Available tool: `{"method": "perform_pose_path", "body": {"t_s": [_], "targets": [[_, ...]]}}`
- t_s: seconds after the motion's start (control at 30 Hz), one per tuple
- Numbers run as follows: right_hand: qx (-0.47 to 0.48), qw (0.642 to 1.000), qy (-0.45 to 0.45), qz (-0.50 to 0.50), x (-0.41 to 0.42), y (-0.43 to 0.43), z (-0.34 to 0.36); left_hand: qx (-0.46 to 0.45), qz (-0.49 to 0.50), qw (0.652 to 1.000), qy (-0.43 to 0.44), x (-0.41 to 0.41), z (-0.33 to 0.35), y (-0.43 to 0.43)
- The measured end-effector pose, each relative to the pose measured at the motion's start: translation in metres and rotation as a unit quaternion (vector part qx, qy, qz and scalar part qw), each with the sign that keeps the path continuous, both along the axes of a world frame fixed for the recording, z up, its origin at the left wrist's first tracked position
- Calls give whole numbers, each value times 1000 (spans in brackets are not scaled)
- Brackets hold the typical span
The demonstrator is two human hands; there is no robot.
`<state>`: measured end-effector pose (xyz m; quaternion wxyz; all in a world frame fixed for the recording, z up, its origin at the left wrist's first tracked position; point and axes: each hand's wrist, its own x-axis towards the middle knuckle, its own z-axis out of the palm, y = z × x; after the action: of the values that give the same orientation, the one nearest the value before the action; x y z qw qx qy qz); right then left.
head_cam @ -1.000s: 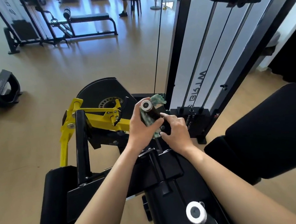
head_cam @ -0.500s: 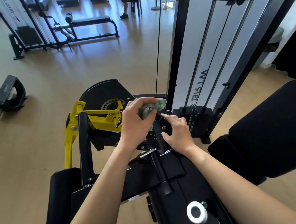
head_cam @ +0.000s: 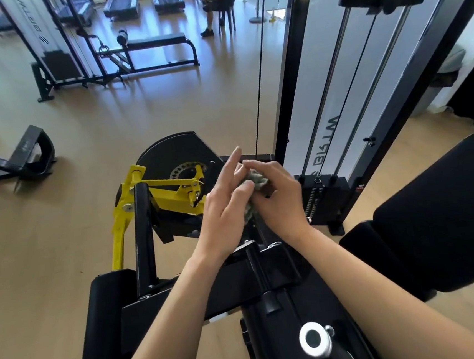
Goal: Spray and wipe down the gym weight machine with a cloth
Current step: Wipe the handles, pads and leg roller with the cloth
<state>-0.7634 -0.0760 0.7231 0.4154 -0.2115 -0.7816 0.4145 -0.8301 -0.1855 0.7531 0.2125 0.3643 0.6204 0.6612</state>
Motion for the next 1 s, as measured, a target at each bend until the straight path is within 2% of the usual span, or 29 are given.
{"method": "perform_pose_path", "body": {"t_s": [0.1,0.2,0.27,0.33,0.4,0.47,0.57,0.63,0.73,0.87,1.0], "targets": [[-6,996,4,-89,6,20,5,25,78,997,9,-12,-5,-4],[-35,985,0,-169,11,46,8,-24,94,994,51,-21,-9,0],[-38,990,-38,-127,5,50,6,-50,77,992,84,-25,-14,6],[-66,995,-74,-10,-6,39,2,-51,96,986,123,-28,-19,15],[-76,993,-75,51,-13,34,-9,-53,131,979,146,-31,-23,21],[-69,991,-105,42,-13,40,-21,-53,153,977,137,-32,-24,25],[-46,977,-209,-4,-6,55,-39,-46,151,983,97,-32,-27,26],[-35,971,-236,-28,-4,57,-44,-42,143,985,88,-32,-28,27],[-47,977,-204,-30,-7,52,-36,-37,141,986,78,-35,-29,27],[-39,992,-114,-21,-4,32,-20,-30,139,987,73,-32,-30,28],[-109,990,-39,77,12,25,1,-27,147,986,77,-24,-30,28]]}}
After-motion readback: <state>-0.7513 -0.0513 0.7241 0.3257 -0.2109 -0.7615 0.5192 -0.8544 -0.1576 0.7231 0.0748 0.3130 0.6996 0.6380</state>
